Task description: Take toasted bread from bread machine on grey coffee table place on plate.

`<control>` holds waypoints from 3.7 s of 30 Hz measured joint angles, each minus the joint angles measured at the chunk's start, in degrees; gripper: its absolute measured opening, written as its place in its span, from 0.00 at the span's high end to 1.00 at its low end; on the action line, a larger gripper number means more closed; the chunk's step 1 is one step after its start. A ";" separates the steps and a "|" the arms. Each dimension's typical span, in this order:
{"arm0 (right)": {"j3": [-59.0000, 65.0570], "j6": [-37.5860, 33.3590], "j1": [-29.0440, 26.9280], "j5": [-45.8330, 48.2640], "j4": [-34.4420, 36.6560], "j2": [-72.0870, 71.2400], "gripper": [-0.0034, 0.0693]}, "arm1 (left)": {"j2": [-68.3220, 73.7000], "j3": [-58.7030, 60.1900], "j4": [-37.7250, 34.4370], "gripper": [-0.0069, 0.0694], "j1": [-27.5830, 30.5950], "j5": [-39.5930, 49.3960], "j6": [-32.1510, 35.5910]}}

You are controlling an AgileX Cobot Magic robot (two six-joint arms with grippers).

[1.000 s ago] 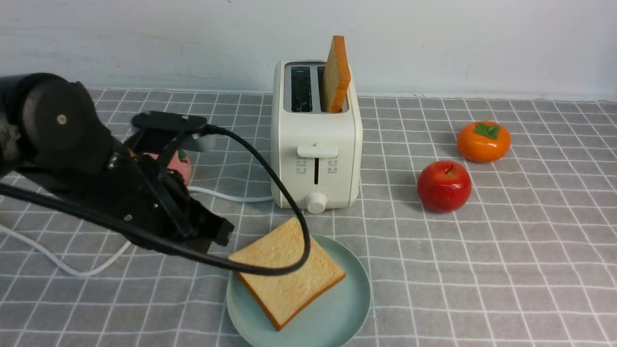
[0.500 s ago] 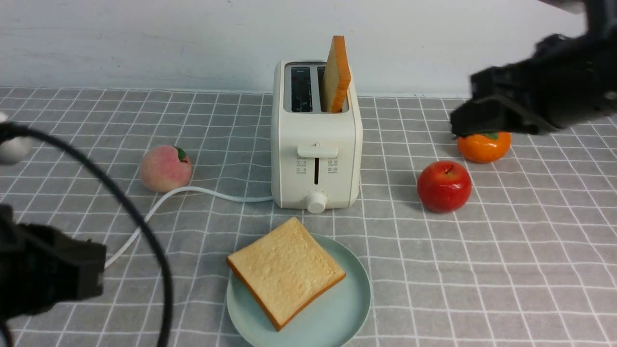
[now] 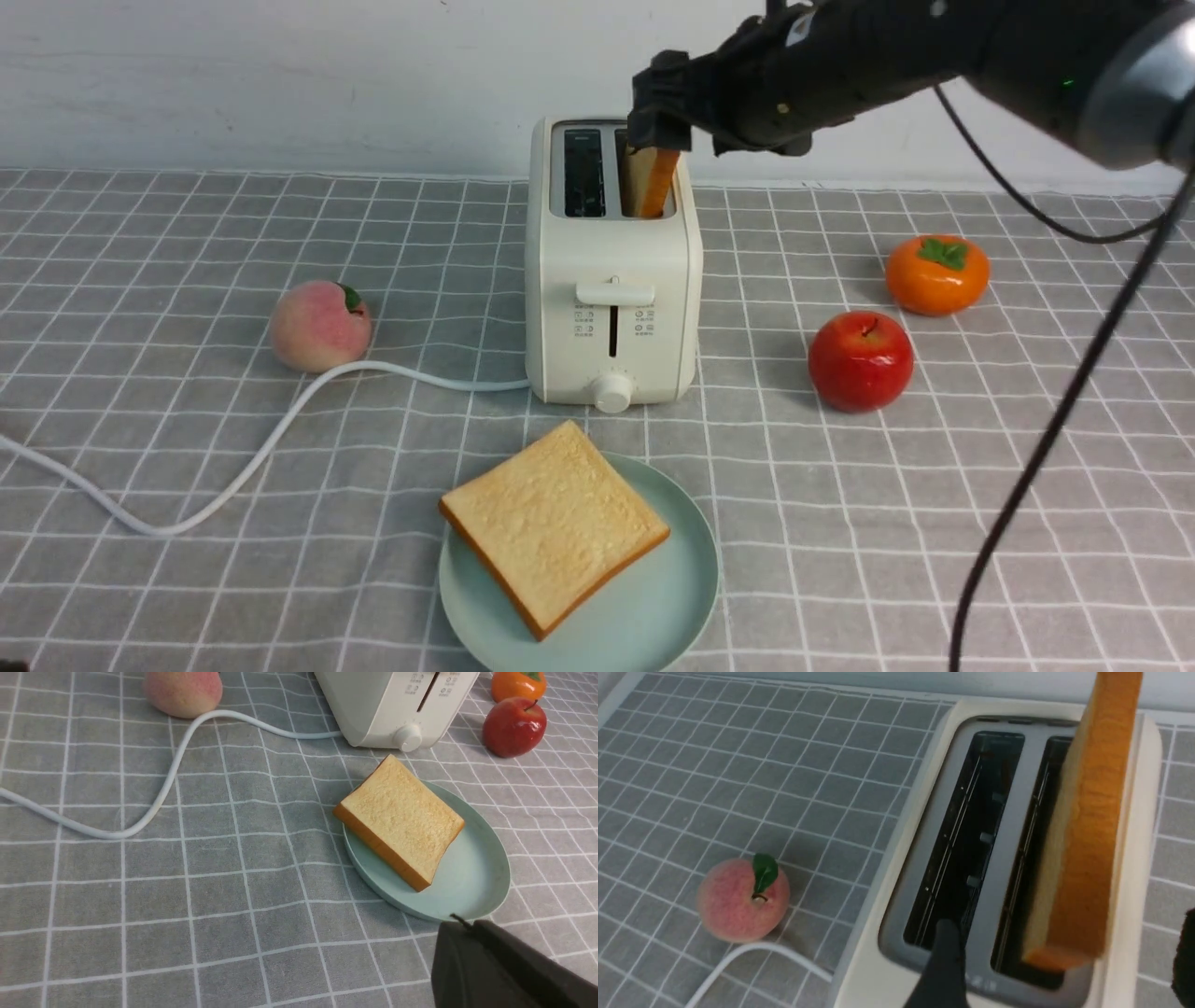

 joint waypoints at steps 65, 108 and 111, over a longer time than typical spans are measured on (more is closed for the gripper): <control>25.09 -27.35 -2.42 31.37 38.46 -2.92 0.51 | -1.78 0.06 9.87 0.93 0.00 -1.31 -0.04; 83.58 28.42 -9.15 -14.98 -40.75 -118.28 0.95 | 1.71 9.05 9.41 0.93 0.00 -40.28 -14.12; 83.76 29.80 -9.15 -15.53 -43.10 -118.28 0.95 | 2.56 9.05 9.41 0.93 0.00 -42.96 -14.16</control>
